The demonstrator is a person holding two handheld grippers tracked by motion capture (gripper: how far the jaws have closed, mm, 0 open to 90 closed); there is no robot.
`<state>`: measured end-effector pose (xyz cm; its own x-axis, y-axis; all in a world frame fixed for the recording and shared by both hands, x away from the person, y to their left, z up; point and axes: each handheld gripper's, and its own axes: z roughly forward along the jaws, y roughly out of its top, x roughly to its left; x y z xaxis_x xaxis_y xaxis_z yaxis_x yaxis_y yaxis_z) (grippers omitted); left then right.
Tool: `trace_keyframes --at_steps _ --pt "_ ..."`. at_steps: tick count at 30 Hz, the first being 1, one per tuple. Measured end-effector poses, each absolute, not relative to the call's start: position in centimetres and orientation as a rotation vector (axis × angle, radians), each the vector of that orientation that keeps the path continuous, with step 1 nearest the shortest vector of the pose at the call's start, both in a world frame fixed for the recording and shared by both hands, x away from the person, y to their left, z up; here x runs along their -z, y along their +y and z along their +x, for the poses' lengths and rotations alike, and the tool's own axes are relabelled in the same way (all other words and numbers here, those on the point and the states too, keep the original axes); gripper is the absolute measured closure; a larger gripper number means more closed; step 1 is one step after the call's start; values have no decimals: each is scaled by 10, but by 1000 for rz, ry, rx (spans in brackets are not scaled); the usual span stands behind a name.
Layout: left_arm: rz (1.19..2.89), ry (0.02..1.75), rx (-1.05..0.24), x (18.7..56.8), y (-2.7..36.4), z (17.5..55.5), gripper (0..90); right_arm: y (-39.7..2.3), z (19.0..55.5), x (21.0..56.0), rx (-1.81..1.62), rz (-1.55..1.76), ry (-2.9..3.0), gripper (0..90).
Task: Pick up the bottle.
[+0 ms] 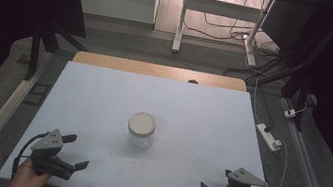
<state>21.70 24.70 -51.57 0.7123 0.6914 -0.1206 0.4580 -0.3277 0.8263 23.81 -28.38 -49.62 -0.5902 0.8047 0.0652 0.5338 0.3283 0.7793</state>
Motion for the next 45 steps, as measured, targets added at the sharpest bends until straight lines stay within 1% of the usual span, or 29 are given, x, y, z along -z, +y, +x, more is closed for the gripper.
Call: trace_keyframes --at_steps 17,20,26,36,45 --pt "2030 873 -318 512 214 248 0 -283 238 496 -1126 1187 2272 0" --pt "2033 850 -321 511 207 254 0 -283 238 496 -1126 1187 2273 0" --pt "2052 796 -286 513 195 268 0 -283 239 497 -1128 1187 2275 0" --pt "2053 768 -291 517 172 295 0 -283 239 497 -1123 1190 2281 0" --pt "2083 700 -273 520 149 318 0 -283 239 497 -1124 1189 2284 0"
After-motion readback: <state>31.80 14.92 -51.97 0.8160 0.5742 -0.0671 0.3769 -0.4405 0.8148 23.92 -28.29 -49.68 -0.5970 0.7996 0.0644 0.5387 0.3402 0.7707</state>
